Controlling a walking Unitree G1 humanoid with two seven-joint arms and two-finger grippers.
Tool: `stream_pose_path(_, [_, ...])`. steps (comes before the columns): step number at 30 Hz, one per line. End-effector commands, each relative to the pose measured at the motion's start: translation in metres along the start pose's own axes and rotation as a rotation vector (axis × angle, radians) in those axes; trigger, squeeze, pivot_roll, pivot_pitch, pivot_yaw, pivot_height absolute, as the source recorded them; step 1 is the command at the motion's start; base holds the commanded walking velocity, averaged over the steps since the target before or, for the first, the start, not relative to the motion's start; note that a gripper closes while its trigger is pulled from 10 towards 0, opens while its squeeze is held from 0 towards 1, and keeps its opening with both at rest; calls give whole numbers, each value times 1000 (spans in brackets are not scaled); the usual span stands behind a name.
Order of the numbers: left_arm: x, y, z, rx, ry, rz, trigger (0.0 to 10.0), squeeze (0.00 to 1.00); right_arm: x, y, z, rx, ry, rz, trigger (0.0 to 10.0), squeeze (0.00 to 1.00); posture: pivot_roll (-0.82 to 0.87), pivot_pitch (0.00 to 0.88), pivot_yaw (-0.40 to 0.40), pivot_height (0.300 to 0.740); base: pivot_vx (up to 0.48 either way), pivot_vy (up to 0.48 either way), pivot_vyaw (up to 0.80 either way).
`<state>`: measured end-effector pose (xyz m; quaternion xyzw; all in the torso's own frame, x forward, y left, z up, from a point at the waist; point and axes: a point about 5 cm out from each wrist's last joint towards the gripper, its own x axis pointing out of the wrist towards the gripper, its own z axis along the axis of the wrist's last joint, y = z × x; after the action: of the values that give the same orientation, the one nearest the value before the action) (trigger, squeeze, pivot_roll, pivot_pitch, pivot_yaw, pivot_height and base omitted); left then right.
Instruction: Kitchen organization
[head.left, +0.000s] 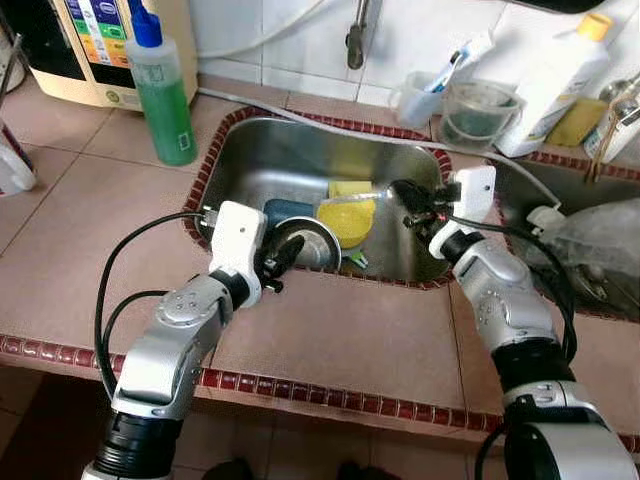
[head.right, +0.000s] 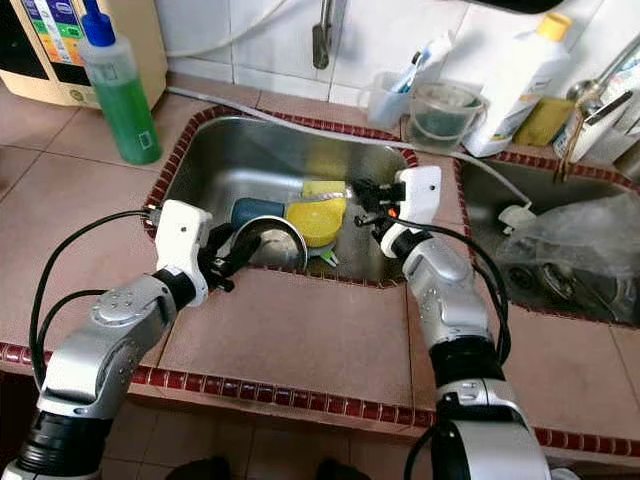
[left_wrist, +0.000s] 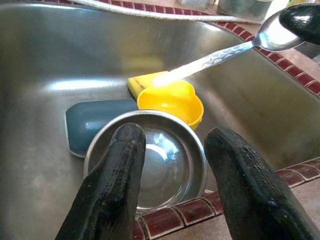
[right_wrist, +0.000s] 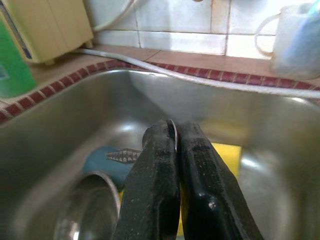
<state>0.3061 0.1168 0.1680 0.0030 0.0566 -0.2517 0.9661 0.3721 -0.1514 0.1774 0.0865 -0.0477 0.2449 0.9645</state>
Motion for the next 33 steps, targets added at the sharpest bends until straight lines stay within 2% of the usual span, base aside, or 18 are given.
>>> stream_pose_path(1, [-1,-6,10,2,-27,-22,10000,0,0,-3,4,61,-12,12,10000,0,109,214,-108,740,0,0,0])
stream_pose_path(3, [-1,-6,11,3,-30,-20,10000,0,1,-3,3,78,-14,16,10000,0,111,212,-108,740,0,0,0])
stream_pose_path(4, [-1,-7,13,1,-36,-22,10000,0,0,-3,1,130,-18,20,10000,0,112,211,-108,740,0,0,0])
stream_pose_path(6, [-1,-7,16,7,-45,-17,10000,0,-2,-4,-2,190,-23,20,10000,0,118,206,-107,740,0,0,0])
stream_pose_path(7, [-1,-7,16,7,-45,-17,10000,0,-2,-4,-2,190,-23,20,10000,0,118,206,-107,740,0,0,0])
stream_pose_path(12, [-3,-2,25,-16,-81,-3,10000,0,-10,-6,-20,349,-32,-34,10000,0,124,198,-106,740,0,0,0])
stream_pose_path(17, [-2,-2,30,-24,-98,-14,10000,0,-14,-7,-33,432,-16,-67,10000,0,125,187,-104,740,0,0,0])
stream_pose_path(18, [-2,-4,31,-20,-107,-25,10000,0,-14,-6,-34,450,-18,-68,10000,1000,129,181,-104,740,0,0,0])
stream_pose_path(21, [-2,-6,32,-16,-112,-33,10000,0,-12,-6,-32,474,-33,-50,10000,1000,130,176,-104,740,0,0,0])
stream_pose_path(33, [0,-5,35,-8,-130,-28,10000,0,-9,-6,-26,479,-61,-37,10000,1000,138,131,-111,740,0,0,0])
